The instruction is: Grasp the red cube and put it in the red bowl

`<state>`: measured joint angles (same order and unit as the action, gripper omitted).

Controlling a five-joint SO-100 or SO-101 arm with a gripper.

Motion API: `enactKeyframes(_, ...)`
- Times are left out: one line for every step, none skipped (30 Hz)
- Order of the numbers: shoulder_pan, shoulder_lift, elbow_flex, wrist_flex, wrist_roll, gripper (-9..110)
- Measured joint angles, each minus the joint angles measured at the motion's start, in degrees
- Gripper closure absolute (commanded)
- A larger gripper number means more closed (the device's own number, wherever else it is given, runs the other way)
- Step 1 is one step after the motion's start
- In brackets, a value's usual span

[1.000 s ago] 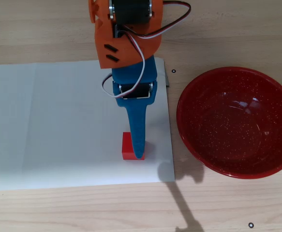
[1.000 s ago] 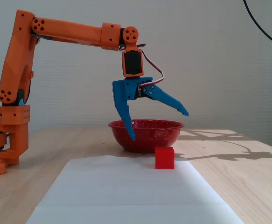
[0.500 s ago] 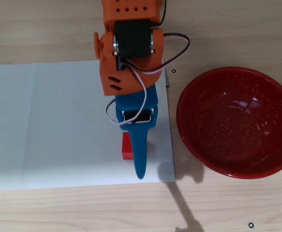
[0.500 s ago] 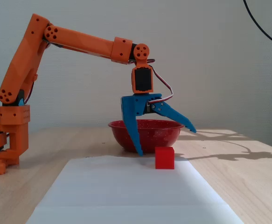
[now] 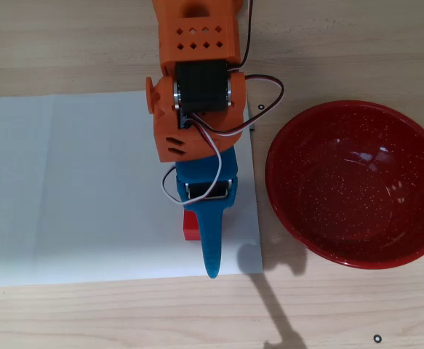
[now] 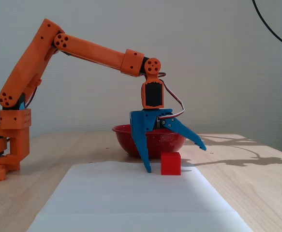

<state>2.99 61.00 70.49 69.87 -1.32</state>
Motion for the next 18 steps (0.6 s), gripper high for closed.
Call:
enactKeyframes(0.00, 0.00, 0.00, 0.00, 0.00, 42)
enactKeyframes(0.00, 0.00, 0.00, 0.00, 0.00, 43)
enactKeyframes(0.00, 0.00, 0.00, 0.00, 0.00, 45)
enactKeyframes(0.00, 0.00, 0.00, 0.00, 0.00, 46)
enactKeyframes(0.00, 0.00, 0.00, 0.00, 0.00, 47)
enactKeyframes(0.00, 0.00, 0.00, 0.00, 0.00, 48)
enactKeyframes(0.00, 0.00, 0.00, 0.00, 0.00, 50)
enactKeyframes(0.00, 0.00, 0.00, 0.00, 0.00, 51)
enactKeyframes(0.00, 0.00, 0.00, 0.00, 0.00, 54)
enactKeyframes(0.00, 0.00, 0.00, 0.00, 0.00, 56)
enactKeyframes(0.00, 0.00, 0.00, 0.00, 0.00, 57)
enactKeyframes(0.00, 0.00, 0.00, 0.00, 0.00, 59)
enactKeyframes(0.00, 0.00, 0.00, 0.00, 0.00, 59)
enactKeyframes(0.00, 0.00, 0.00, 0.00, 0.00, 61)
enactKeyframes(0.00, 0.00, 0.00, 0.00, 0.00, 62)
enactKeyframes(0.00, 0.00, 0.00, 0.00, 0.00, 64)
enactKeyframes(0.00, 0.00, 0.00, 0.00, 0.00, 65)
enactKeyframes(0.00, 0.00, 0.00, 0.00, 0.00, 67)
